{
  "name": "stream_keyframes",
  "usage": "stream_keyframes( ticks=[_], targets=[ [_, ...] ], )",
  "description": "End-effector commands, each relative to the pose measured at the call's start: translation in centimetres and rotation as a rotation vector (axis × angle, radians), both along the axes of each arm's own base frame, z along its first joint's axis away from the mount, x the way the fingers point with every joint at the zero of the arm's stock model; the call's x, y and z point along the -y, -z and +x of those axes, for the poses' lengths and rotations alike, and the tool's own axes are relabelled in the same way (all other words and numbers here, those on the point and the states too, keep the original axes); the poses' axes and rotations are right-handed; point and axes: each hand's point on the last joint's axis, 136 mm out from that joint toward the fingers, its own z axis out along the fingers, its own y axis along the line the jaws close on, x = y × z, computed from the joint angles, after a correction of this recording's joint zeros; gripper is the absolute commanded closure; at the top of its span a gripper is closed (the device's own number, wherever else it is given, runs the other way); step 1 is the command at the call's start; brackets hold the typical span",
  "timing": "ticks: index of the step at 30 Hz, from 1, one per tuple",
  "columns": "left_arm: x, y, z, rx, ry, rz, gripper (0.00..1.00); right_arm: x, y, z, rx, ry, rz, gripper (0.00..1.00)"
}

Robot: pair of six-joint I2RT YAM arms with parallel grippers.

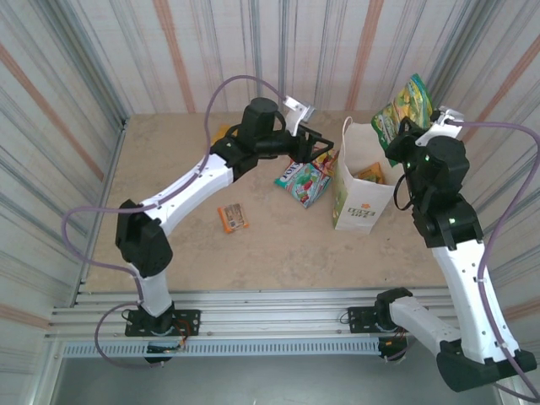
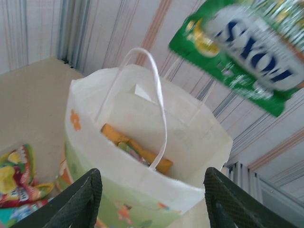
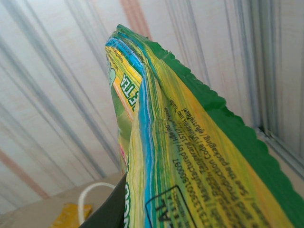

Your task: Place the snacks into the paper bag

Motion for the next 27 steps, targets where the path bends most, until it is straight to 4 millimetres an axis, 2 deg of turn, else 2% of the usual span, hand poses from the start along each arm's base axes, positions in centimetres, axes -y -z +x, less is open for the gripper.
stream_keyframes(
  ticks=[1, 8, 9, 12, 13, 16, 18, 19, 27],
  targets=[
    [1.4, -2.3, 0.1, 0.000, 0.019, -0.079, 0.40, 0.1, 2.3, 1.3, -0.050, -0.014, 0.072, 0.98],
    [3.5, -1.5, 1.0, -0.043, 0.037, -0.107, 0.40, -0.3, 6.3, 2.9, -0.149, -0.053, 0.115, 0.98],
    [3.8, -1.6, 1.0, -0.049, 0.044, -0.117, 0.41, -0.5, 7.7, 3.7, -0.188, -0.056, 0.118, 0.98],
    [5.1, -1.8, 0.5, -0.047, 0.088, -0.138, 0.45, -0.5, 9.7, 4.3, -0.230, -0.052, 0.118, 0.98],
    [5.4, -1.9, 0.2, -0.044, 0.103, -0.142, 0.52, -0.5, 10.2, 4.5, -0.240, -0.050, 0.116, 0.98],
    [6.0, -1.9, 0.1, -0.069, 0.126, -0.154, 0.81, -0.4, 11.3, 4.9, -0.265, -0.054, 0.089, 0.98],
    [6.2, -1.9, -0.1, -0.071, 0.141, -0.163, 0.94, -0.5, 12.0, 5.0, -0.293, -0.060, 0.062, 0.97],
    [6.2, -1.9, -0.2, -0.074, 0.148, -0.166, 1.00, -0.6, 12.3, 4.9, -0.307, -0.069, 0.051, 0.94],
    [5.9, -2.6, -0.7, -0.052, 0.162, -0.160, 1.00, -2.3, 10.6, 3.2, -0.307, -0.212, -0.048, 0.66]
  ],
)
